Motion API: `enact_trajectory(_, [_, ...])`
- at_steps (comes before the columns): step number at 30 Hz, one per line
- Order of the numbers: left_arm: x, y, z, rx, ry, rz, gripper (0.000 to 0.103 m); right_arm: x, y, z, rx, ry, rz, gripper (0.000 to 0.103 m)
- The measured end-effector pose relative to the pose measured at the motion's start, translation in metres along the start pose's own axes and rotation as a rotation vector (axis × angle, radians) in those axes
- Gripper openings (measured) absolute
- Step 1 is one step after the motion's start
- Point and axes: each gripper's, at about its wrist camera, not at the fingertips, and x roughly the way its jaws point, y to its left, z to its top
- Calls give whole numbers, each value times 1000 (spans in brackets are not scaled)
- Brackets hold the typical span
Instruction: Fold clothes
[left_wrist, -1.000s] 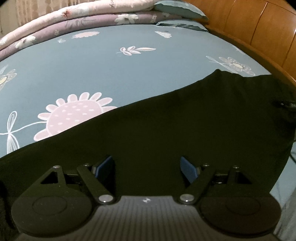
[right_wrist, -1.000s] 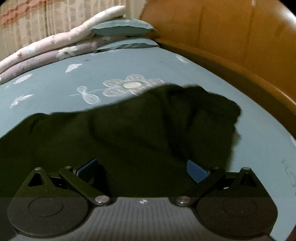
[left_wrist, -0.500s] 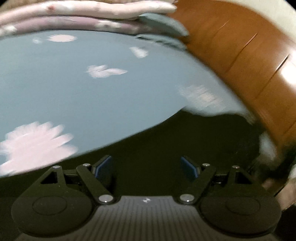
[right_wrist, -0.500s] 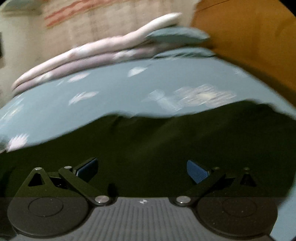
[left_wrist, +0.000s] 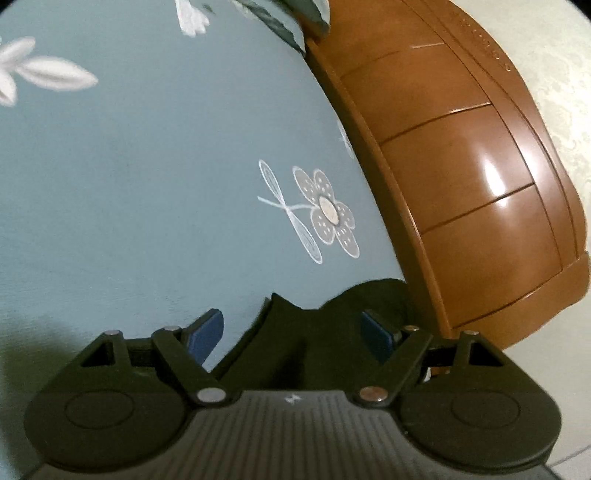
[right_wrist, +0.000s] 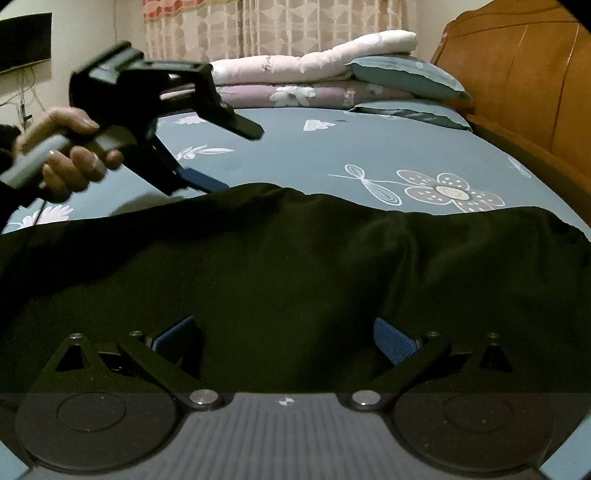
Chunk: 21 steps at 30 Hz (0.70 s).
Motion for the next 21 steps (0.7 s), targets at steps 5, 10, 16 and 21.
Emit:
enact_trajectory(5, [1,-11,-5,56,20,-73,81,2,0,1,0,-1,-3,103])
enact_trajectory(10, [3,-17,-16,68,57,-123,83,3,1,1,-10,2,-13,103])
enact_trajectory(16, [8,-22,-25,139,100,-68,84,4,1,1,-15,4,-18,103])
enact_trajectory(21, [22,-7,-6,68,91,-89,85,4,2,1,-19,6,-22,103])
